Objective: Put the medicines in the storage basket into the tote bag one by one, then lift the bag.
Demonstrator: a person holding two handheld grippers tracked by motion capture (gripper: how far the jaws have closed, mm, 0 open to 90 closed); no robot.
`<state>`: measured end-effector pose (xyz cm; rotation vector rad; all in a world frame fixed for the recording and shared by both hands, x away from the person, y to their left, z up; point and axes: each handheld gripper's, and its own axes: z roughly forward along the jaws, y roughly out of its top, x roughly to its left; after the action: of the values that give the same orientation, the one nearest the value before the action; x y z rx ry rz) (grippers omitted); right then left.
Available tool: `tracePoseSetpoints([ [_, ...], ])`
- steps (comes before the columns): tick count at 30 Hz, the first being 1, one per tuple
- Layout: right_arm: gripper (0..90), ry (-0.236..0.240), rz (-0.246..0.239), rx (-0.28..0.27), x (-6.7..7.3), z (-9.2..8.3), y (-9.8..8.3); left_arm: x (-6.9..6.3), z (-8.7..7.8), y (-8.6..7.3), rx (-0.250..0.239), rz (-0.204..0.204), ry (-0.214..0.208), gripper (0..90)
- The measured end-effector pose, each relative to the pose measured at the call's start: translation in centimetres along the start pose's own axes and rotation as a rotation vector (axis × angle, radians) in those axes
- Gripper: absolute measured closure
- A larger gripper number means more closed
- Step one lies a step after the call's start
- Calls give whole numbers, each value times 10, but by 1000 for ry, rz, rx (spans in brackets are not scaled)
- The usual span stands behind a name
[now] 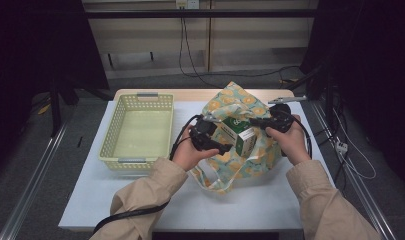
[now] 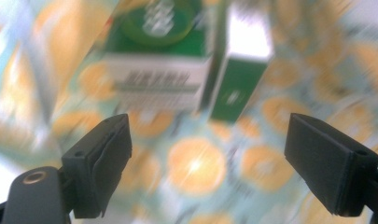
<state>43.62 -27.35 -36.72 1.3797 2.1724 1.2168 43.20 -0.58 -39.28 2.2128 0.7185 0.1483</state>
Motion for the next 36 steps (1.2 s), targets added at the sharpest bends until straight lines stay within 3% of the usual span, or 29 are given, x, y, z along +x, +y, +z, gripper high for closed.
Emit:
tracePoseSetpoints([
  [3, 886, -3, -2, 5, 2, 0, 0, 3, -1, -13, 26, -18, 40, 151],
  [7, 886, -1, -4, 7, 3, 1, 0, 2, 6, -24, 56, -22, 50, 164],
  [8, 886, -3, -5, 7, 4, 2, 0, 1, 8, -25, 61, -23, 75, 181],
  [9, 886, -2, -6, 6, 4, 2, -1, 2, 10, -27, 68, -16, 66, 194],
  [12, 886, -1, -5, 6, 4, 2, -1, 1, 15, -32, 81, -14, 95, 242],
  [15, 886, 0, -5, 7, 3, 2, -2, 3, 18, -36, 79, -23, 99, 287],
  [16, 886, 1, -5, 7, 3, 2, -2, 2, 19, -37, 86, -19, 138, 289],
  [17, 886, 0, -4, 9, 3, 2, -2, 4, 19, -38, 88, -21, 111, 302],
  [21, 886, 1, -4, 9, 3, 2, -2, 5, 24, -45, 99, -29, 107, 360],
  [22, 886, 0, -4, 7, 3, 2, -2, 3, 25, -47, 115, -31, 126, 397],
  [23, 886, 0, -4, 8, 3, 2, -2, 4, 27, -49, 126, -39, 78, 471],
  [25, 886, 1, -3, 11, 3, 3, -2, 0, 27, -51, 122, -18, 99, 535],
  [27, 886, 3, -4, 10, 3, 3, -3, 0, 27, -51, 117, -35, 114, 573],
  [28, 886, 2, -4, 9, 2, 3, -3, 1, 27, -51, 116, -47, 112, 635],
  [30, 886, 3, -3, 8, 2, 3, -3, 3, 28, -51, 102, -76, 55, 861],
  [33, 886, 3, -1, 7, 1, 2, -3, 0, 30, -48, 118, -66, 56, 900],
  [34, 887, 1, 1, 9, 1, 2, -3, 1, 30, -46, 128, -71, 37, 900],
  [36, 886, 1, 3, 7, 1, 1, -3, 0, 26, -40, 119, -81, 68, 900],
])
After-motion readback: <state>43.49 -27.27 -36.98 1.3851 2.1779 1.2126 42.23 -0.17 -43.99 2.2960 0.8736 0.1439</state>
